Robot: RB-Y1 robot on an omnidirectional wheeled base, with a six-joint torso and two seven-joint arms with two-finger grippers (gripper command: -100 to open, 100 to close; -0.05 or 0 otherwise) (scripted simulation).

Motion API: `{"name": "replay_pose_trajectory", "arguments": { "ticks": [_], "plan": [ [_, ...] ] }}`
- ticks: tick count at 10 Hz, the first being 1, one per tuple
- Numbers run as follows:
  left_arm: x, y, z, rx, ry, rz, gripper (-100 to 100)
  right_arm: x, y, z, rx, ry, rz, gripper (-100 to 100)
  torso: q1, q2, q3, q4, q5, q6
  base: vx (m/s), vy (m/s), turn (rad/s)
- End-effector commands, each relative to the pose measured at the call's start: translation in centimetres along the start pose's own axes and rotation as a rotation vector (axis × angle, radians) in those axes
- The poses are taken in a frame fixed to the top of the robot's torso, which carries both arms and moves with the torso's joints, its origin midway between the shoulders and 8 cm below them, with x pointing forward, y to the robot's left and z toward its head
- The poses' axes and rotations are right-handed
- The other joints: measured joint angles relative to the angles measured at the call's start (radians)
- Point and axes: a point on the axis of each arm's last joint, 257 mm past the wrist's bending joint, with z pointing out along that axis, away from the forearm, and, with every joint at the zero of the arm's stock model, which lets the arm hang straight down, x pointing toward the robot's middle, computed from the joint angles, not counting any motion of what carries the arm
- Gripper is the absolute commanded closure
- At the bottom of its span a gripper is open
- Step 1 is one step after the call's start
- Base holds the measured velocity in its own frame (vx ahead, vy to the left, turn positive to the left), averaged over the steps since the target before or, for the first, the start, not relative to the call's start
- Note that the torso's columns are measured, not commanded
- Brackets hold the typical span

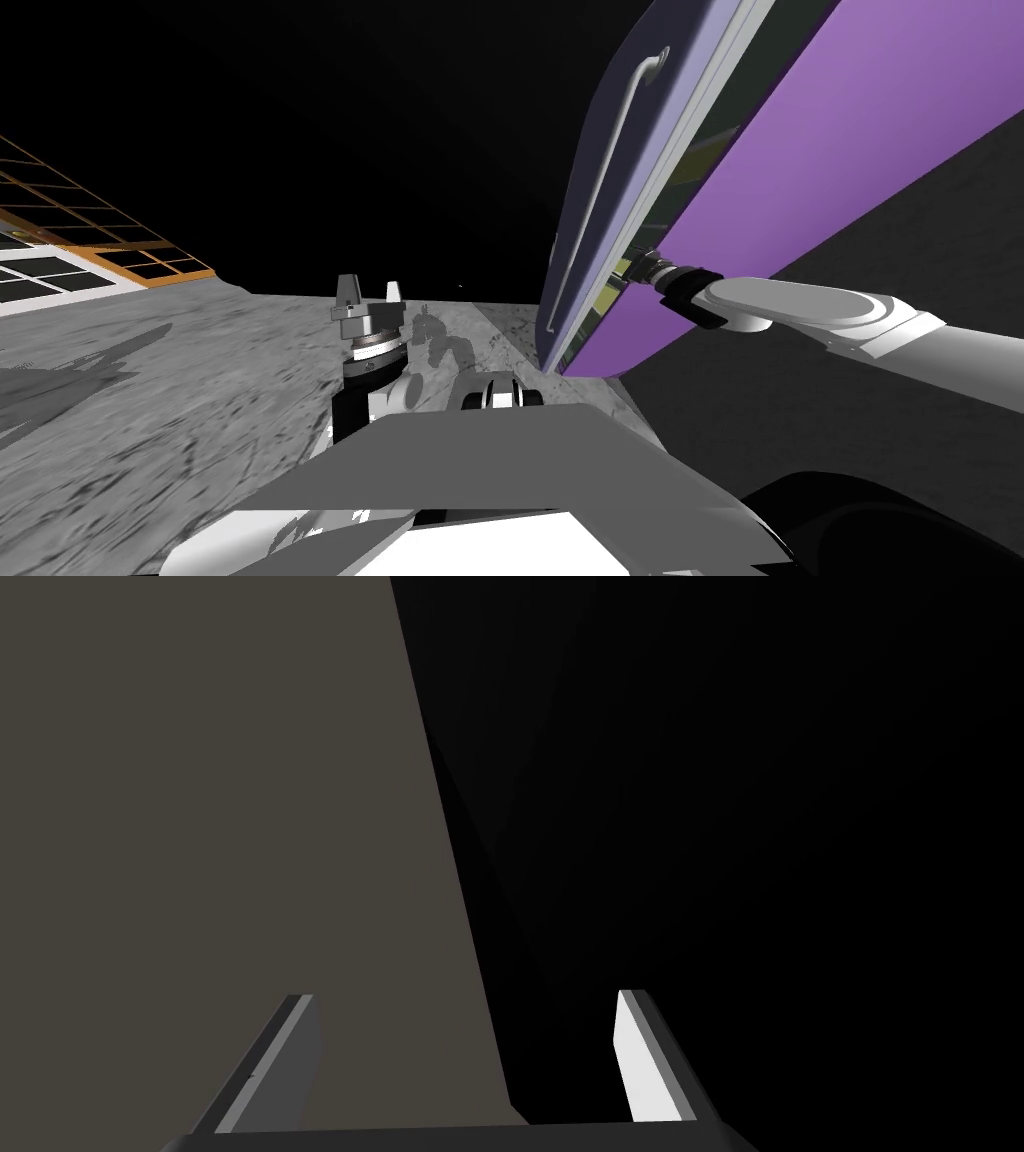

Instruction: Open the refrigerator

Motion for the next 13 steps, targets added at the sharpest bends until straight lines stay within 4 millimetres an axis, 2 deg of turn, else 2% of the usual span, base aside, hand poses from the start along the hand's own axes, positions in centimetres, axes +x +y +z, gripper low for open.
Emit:
{"name": "replay_pose_trajectory", "arguments": {
  "ticks": [1, 2, 3, 4, 6, 7, 8, 9, 11, 12, 13],
  "plan": [
    [0.0, 0.0, 0.0, 0.000, 0.000, 0.000, 0, 1.6, 0.0, 0.0, -0.002, 0.031, 0.000, 100, 0.000, 0.002, 0.002, 0.000, -0.001, 0.002, 0.043, 0.194, -0.017],
    [0.0, 0.0, 0.0, 0.000, 0.000, 0.000, 0, 1.6, 0.0, 0.0, -0.002, 0.031, 0.000, 100, 0.012, 0.003, 0.003, 0.000, 0.002, 0.003, 0.063, 0.202, -0.060],
    [0.0, 0.0, 0.0, 0.000, 0.000, 0.000, 0, 3.2, -0.1, 0.0, -0.001, 0.063, -0.001, 100, 0.011, 0.003, 0.002, 0.000, 0.003, 0.001, 0.079, 0.224, -0.036],
    [0.0, 0.0, 0.0, 0.000, 0.000, 0.000, 0, 3.2, -0.1, 0.0, -0.001, 0.063, -0.001, 100, 0.010, 0.000, 0.000, -0.001, 0.003, -0.001, 0.068, 0.212, -0.018],
    [0.0, 0.0, 0.0, 0.000, 0.000, 0.000, 0, 6.4, -0.4, -0.1, 0.002, 0.127, -0.002, 100, 0.009, -0.004, -0.003, -0.001, 0.003, -0.002, 0.104, 0.313, -0.035],
    [0.0, 0.0, 0.0, 0.000, 0.000, 0.000, 0, 6.4, -0.4, -0.1, 0.002, 0.127, -0.002, 100, 0.007, -0.005, -0.004, -0.002, 0.003, -0.003, 0.076, 0.261, -0.029],
    [0.0, 0.0, 0.0, 0.000, 0.000, 0.000, 0, 8.0, -0.5, -0.3, 0.004, 0.158, -0.003, 100, 0.003, -0.003, -0.003, -0.001, 0.003, -0.004, 0.092, 0.262, -0.011],
    [0.0, 0.0, 0.0, 0.000, 0.000, 0.000, 0, 8.0, -0.5, -0.3, 0.004, 0.158, -0.003, 100, 0.002, -0.004, -0.003, 0.000, 0.003, -0.003, 0.076, 0.215, -0.021],
    [0.0, 0.0, 0.0, 0.000, 0.000, 0.000, 0, 11.0, -0.9, -0.7, 0.008, 0.218, -0.005, 100, 0.005, -0.004, -0.003, 0.000, 0.003, -0.003, 0.088, 0.307, -0.028],
    [0.0, 0.0, 0.0, 0.000, 0.000, 0.000, 0, 11.2, -0.9, -0.7, 0.009, 0.222, -0.005, 100, 0.007, -0.004, -0.003, 0.000, 0.004, -0.003, 0.077, 0.269, -0.025],
    [0.0, 0.0, 0.0, 0.000, 0.000, 0.000, 0, 12.7, -1.1, -1.0, 0.011, 0.253, -0.007, 100, 0.006, -0.001, -0.001, 0.000, 0.004, -0.003, 0.091, 0.280, -0.007]
  ]
}}
